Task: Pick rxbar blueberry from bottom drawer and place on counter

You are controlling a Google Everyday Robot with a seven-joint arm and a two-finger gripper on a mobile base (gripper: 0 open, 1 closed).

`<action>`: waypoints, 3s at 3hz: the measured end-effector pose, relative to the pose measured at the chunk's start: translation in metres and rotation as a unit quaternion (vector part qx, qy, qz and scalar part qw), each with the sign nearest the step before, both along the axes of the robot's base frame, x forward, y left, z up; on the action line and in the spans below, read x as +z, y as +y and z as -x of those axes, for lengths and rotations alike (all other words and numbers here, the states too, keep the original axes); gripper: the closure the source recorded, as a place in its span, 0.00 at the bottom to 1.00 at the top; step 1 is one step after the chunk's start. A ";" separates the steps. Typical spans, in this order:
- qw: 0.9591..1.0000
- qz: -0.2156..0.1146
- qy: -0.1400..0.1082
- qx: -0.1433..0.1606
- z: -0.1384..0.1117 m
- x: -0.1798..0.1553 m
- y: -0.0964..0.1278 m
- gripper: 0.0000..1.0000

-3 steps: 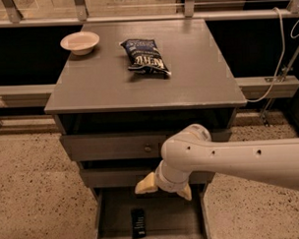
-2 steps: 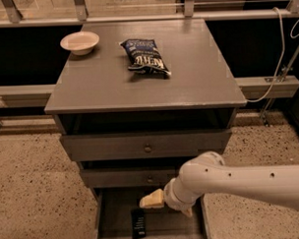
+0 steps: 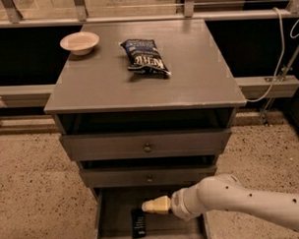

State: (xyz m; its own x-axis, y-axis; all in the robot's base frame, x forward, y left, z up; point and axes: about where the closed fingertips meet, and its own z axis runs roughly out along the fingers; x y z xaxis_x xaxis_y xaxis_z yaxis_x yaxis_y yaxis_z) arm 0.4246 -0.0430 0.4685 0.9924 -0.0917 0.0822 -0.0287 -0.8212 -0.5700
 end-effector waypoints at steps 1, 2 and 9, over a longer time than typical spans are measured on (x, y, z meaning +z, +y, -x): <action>1.000 -0.004 0.009 0.010 -0.004 -0.005 0.004 0.00; 0.998 -0.030 0.057 0.022 -0.019 -0.046 0.009 0.00; 0.897 -0.172 0.259 -0.314 -0.014 -0.167 -0.002 0.00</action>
Offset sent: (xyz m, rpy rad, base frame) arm 0.0543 0.0301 -0.1532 0.2572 0.3392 0.0113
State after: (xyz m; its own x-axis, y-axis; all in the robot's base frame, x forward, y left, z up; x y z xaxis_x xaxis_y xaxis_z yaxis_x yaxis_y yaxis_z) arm 0.4385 -0.0447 0.3015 0.6330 -0.5778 -0.5152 -0.7584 -0.3291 -0.5626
